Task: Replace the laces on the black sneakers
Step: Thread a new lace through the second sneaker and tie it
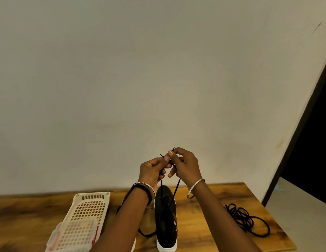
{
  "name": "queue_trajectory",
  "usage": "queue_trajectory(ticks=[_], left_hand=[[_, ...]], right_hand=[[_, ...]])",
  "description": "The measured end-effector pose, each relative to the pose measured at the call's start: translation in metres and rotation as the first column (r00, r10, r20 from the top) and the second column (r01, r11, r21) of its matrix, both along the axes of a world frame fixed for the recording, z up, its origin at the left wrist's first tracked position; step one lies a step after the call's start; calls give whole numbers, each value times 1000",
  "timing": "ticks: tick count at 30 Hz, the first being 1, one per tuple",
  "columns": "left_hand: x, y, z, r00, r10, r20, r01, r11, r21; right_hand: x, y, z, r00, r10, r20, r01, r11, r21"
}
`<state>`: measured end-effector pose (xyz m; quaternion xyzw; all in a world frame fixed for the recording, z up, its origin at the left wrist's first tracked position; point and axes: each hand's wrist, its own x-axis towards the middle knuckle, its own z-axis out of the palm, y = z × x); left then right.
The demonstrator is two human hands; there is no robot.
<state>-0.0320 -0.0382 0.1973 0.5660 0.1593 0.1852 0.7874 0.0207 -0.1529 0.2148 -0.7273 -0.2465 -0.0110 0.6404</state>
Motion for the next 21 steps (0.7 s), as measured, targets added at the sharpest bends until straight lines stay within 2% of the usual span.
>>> queue_trajectory(ticks=[2, 5, 6, 8, 10, 13, 16, 17, 18, 19, 20, 21], left_hand=[[1, -1, -2, 995, 93, 22, -96, 963, 252], [-1, 0, -7, 977, 111, 181, -196, 803, 563], [-1, 3, -11, 967, 100, 235, -234, 719, 655], [0, 11, -19, 934, 74, 348, -343, 444, 827], [3, 15, -23, 899, -11, 439, -430, 174, 886], [5, 26, -23, 884, -177, 434, -450, -66, 891], [10, 34, -25, 933, -172, 315, -354, -298, 886], [10, 32, -21, 961, -122, 249, -276, -313, 909], [9, 30, -17, 981, -61, 184, -194, -278, 941], [9, 27, -12, 995, -3, 101, -100, -172, 980], [8, 26, -6, 999, 42, 24, -24, -22, 999], [7, 26, -1, 998, 49, -26, 17, 168, 986]], right_hand=[[0, 5, -4, 993, -114, 38, 115, 993, -14], [6, 3, -5, 979, -201, 37, 204, 973, -106], [8, 2, -5, 982, -189, 21, 190, 970, -149], [11, 3, -5, 986, -165, -40, 153, 965, -214], [14, 3, -6, 981, -167, -99, 135, 954, -268], [15, 0, -8, 971, -144, -190, 86, 955, -284], [16, -3, -7, 953, -95, -286, 36, 978, -204], [17, -4, -7, 948, -66, -310, 16, 986, -163], [17, -5, -7, 947, -28, -321, -13, 992, -124], [15, -7, -7, 951, 10, -310, -44, 994, -101], [14, -10, -8, 962, 34, -272, -64, 993, -102], [11, -13, -9, 975, 49, -216, -77, 989, -125]])
